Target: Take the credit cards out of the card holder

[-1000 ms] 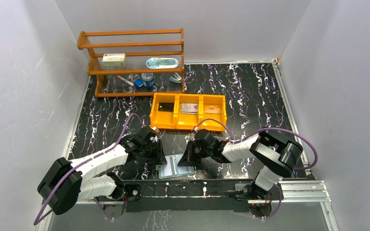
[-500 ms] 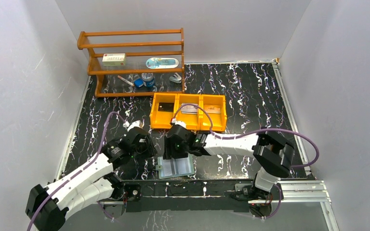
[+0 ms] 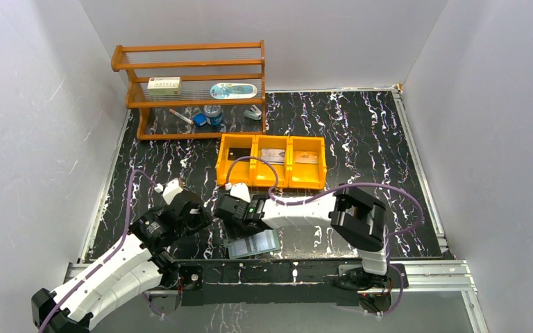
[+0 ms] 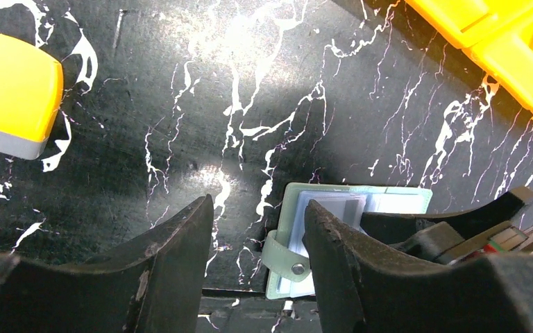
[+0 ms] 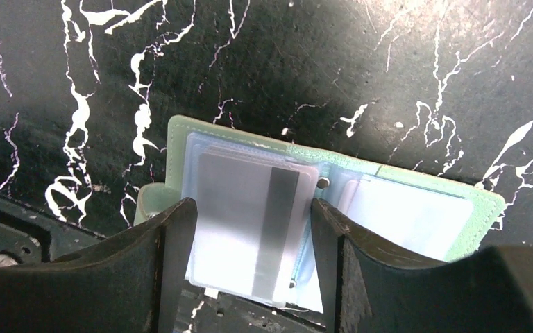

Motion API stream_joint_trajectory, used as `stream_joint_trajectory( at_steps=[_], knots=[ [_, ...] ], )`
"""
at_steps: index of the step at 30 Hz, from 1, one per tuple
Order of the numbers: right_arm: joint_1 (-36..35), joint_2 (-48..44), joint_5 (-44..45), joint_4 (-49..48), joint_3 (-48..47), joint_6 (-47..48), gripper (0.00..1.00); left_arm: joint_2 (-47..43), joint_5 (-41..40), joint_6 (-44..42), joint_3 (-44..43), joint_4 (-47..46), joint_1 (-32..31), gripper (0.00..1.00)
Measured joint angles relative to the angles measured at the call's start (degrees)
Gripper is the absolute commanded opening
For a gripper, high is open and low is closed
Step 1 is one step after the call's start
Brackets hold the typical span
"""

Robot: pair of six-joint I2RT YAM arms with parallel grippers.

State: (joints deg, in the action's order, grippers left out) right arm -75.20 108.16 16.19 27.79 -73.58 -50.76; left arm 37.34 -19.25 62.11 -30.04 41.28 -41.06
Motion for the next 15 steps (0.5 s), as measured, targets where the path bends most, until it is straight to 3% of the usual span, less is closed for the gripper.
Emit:
stream_joint_trajectory(
  at_steps=[6,15],
  knots=[
    [-1.88,2.91,4.76,6.21,-4.81,-0.48,0.78,-0.02,-0.33,0.50,0.04,0.39,0.00,0.50],
    [-2.99,2.91,7.74,10.14,-6.93,-0.24,0.78,-0.28,-0.48,0.52,0.31,0.39,0.00,0.51]
  ],
)
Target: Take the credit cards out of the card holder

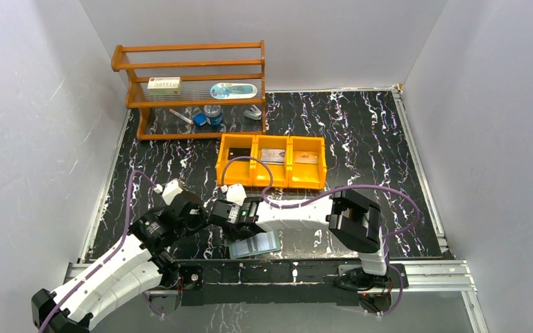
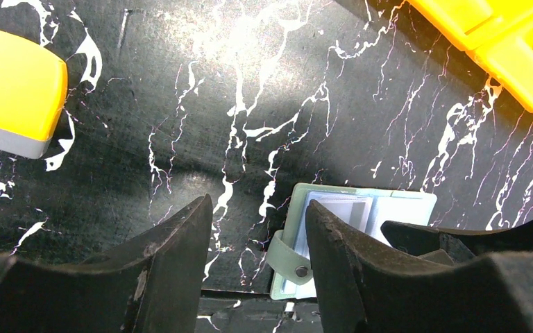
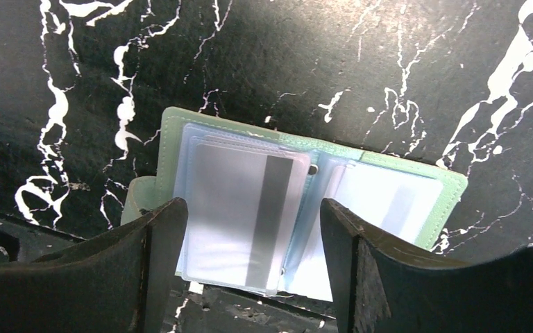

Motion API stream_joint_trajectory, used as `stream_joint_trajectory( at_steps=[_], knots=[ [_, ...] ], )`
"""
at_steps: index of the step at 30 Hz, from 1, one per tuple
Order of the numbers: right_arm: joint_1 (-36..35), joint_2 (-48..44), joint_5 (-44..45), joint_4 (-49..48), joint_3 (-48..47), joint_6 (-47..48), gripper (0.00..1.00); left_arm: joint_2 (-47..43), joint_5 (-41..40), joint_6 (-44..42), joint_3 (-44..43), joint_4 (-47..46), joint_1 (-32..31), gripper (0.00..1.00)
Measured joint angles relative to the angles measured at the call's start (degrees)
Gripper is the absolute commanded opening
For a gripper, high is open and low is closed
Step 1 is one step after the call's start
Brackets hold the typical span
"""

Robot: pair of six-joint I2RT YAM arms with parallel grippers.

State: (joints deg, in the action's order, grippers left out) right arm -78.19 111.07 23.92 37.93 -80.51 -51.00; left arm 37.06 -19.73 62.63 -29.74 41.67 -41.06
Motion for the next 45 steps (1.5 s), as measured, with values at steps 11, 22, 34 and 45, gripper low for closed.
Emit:
stream_joint_trajectory(
  at_steps=[11,22,34,45],
  knots=[
    [-0.22,1.66,-2.67,-2.49,0.04,0.70,0.70,-0.98,-0.15,0.07,0.00,0.02,0.00,0.51],
    [0.11,0.33,-2.75,-6.21,3.04,0.17,0.48,-0.63,-0.37,-0.17,0.02,-0.02,0.00,0.51],
    [12.20,-13.31,-28.63,-37.42,28.46,-2.54,0.54,0.83,4.31,-5.33,0.02,-5.03,0.00,0.52],
    [16.28,-16.17,-36.70,-54.45,39.50,-8.87,0.56,8.09,23.56,-13.94,2.93,-21.84,0.00,0.33]
  ],
)
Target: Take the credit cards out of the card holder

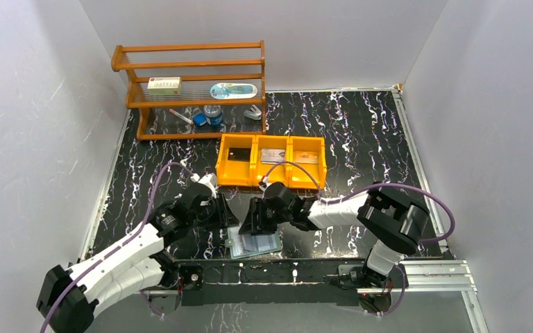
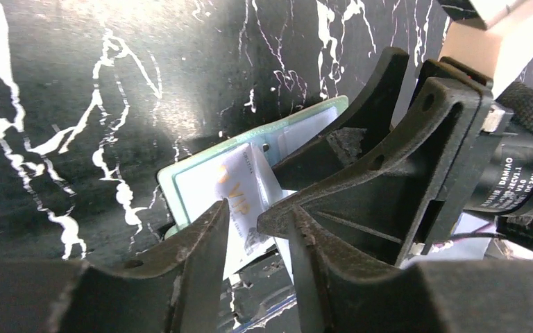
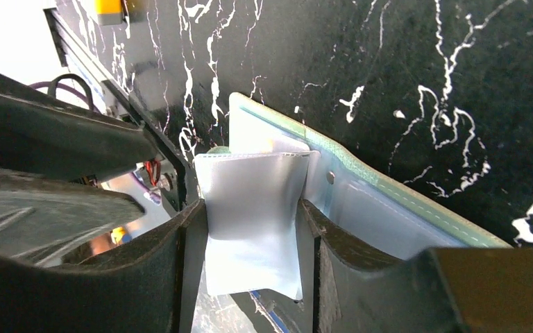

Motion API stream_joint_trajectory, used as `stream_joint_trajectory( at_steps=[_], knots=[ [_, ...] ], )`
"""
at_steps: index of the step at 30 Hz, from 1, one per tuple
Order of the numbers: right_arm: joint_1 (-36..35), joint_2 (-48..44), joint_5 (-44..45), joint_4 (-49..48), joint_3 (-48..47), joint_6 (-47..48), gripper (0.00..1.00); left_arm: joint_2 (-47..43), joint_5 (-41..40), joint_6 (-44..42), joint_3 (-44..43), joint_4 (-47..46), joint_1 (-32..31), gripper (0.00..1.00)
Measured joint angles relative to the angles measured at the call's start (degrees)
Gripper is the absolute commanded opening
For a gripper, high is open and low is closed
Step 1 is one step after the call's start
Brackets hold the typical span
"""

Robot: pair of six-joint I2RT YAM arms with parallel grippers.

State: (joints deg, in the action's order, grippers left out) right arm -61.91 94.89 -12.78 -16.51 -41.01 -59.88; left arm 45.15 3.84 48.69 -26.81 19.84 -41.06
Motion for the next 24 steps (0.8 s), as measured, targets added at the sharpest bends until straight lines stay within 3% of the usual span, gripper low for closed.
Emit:
stream_joint_trajectory(
  at_steps=[12,19,24],
  knots=[
    [0.72,-1.22,-0.50,-4.50,3.74,-3.87,0.57,13.33,6.25,-1.40,-0.02,-2.99,0.00,0.12],
    [0.76,-1.22,-0.50,-5.03,4.09,-4.52,0.59,15.37,5.81,-1.07,-0.13,-2.03,0.00,0.11],
    [0.76,-1.31,-0.55,-5.77,4.55,-4.79,0.60,16.94,9.99,-1.31,-0.02,-6.93,-0.02,0.13]
  ],
)
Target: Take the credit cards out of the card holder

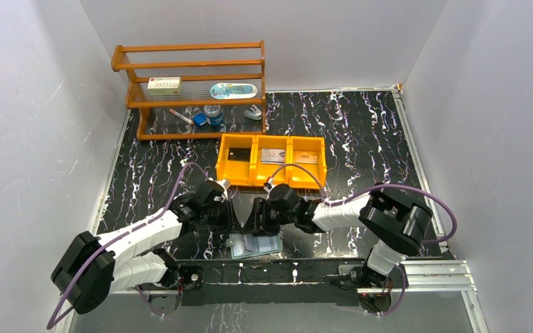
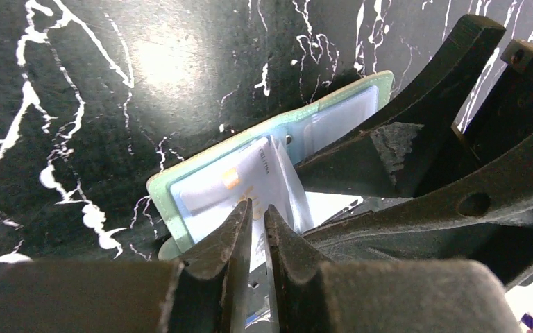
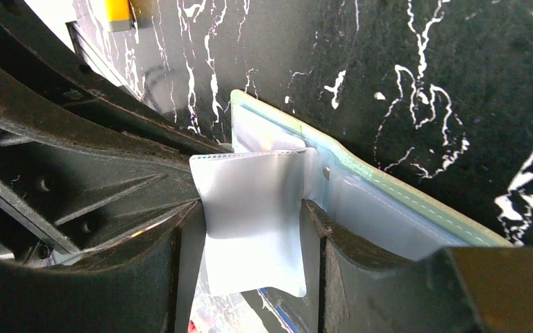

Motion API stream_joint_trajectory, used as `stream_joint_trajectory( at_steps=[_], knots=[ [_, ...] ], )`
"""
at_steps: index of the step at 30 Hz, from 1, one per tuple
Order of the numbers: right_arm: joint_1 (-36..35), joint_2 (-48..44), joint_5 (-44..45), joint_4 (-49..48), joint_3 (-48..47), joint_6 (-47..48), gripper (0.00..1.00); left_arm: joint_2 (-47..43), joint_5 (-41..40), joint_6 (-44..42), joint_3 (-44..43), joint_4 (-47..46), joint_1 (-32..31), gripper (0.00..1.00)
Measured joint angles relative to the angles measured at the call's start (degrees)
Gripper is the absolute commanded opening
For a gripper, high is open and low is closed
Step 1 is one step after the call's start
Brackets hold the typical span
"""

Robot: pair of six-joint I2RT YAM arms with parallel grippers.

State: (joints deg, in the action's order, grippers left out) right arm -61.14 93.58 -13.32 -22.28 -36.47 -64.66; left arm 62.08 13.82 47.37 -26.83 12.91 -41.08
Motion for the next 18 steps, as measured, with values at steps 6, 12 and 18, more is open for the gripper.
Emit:
stream_joint_trajectory(
  at_steps=[6,12,18],
  knots=[
    [0.31,-0.52,-1.01,-0.83,1.16,-0.66,0.68,3.06,3.17,-0.26,1.16,-3.80,0.09,0.14],
    [0.33,-3.15,-0.70,-0.74,2.75,-1.14,0.76,3.48,5.40,0.04,1.99,-5.88,0.07,0.16],
    [0.31,-9.49,1.75,1.03,2.89,-0.63,0.79,3.54,9.22,1.11,2.05,-10.71,-0.04,0.18]
  ],
)
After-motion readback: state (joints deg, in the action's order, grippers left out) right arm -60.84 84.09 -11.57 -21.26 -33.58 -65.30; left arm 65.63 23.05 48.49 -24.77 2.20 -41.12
